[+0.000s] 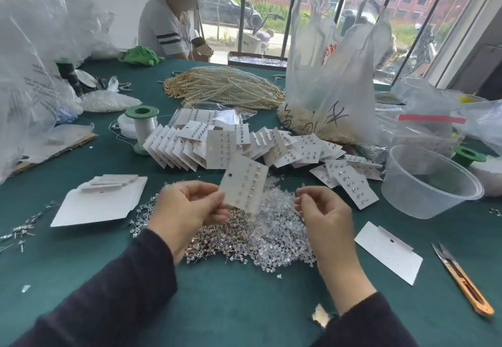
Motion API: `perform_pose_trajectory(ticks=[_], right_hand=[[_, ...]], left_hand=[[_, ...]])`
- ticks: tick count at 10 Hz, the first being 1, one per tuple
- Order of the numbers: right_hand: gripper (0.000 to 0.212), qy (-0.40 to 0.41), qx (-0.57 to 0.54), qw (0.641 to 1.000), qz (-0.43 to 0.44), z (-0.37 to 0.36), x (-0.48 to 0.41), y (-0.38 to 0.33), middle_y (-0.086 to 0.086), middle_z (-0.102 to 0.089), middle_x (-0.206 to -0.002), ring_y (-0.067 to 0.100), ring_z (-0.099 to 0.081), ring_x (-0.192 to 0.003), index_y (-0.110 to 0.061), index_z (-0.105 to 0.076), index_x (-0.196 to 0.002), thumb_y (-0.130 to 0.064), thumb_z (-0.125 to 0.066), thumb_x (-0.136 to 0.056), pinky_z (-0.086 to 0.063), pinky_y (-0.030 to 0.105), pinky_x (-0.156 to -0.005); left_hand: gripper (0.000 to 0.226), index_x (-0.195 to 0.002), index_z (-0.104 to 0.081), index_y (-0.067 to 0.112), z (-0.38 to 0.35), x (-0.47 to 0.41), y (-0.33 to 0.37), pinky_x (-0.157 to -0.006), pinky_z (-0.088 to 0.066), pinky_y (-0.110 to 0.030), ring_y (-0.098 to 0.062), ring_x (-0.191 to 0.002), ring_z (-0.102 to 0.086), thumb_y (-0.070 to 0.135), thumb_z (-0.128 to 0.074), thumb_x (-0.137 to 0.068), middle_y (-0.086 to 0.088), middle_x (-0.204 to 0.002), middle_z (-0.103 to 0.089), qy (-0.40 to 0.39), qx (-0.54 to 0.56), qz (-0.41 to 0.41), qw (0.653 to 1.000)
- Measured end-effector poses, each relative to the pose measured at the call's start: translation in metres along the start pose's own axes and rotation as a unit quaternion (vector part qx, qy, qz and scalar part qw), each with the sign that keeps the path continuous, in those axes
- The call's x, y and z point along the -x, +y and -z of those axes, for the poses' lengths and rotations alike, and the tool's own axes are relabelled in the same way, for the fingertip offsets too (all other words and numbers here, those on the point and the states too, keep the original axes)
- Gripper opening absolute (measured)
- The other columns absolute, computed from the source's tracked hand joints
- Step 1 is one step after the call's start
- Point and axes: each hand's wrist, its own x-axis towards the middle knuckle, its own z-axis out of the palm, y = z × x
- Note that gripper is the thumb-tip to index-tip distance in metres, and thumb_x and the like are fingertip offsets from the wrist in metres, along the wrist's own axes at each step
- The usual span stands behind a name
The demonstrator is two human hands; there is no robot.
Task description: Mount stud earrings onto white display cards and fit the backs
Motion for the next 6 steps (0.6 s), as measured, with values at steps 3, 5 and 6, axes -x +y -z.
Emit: perform_pose_trajectory(ticks=[3,5,6], right_hand=[[0.012,-0.017,0.241,0.939,0.244,-0.019,0.002,0.014,0.0,-0.064,-0.075,0.015,-0.059,-0.07,-0.01,-0.065,-0.086,0.0,-0.062,-0.079,-0.048,0.028,-0.07],[0.013,0.006,0.263,0.921,0.286,-0.024,-0.002,0.014,-0.001,-0.065,-0.072,0.015,-0.059,-0.065,-0.01,-0.067,-0.083,-0.01,-0.057,-0.075,-0.042,0.023,-0.071],[0.014,-0.001,0.263,0.919,0.293,-0.026,-0.003,0.015,0.0,-0.066,-0.072,0.016,-0.06,-0.064,-0.01,-0.068,-0.084,-0.01,-0.057,-0.075,-0.041,0.021,-0.071]], left_hand=[[0.025,-0.111,-0.051,-0.017,0.004,-0.137,0.048,-0.054,-0.051,-0.014,-0.03,-0.078,-0.067,-0.003,-0.04,-0.094,-0.024,-0.1,-0.064,0.103,0.038,0.056,0.992],[0.021,-0.072,-0.055,-0.008,0.015,-0.172,0.037,-0.037,-0.047,-0.018,-0.016,-0.042,-0.062,0.0,-0.049,-0.091,-0.013,-0.057,-0.062,0.155,-0.098,0.089,0.979],[0.022,-0.072,-0.06,-0.012,0.023,-0.168,0.041,-0.053,-0.057,-0.03,-0.015,-0.033,-0.056,0.007,-0.065,-0.082,-0.013,-0.052,-0.062,0.179,-0.23,0.015,0.957]])
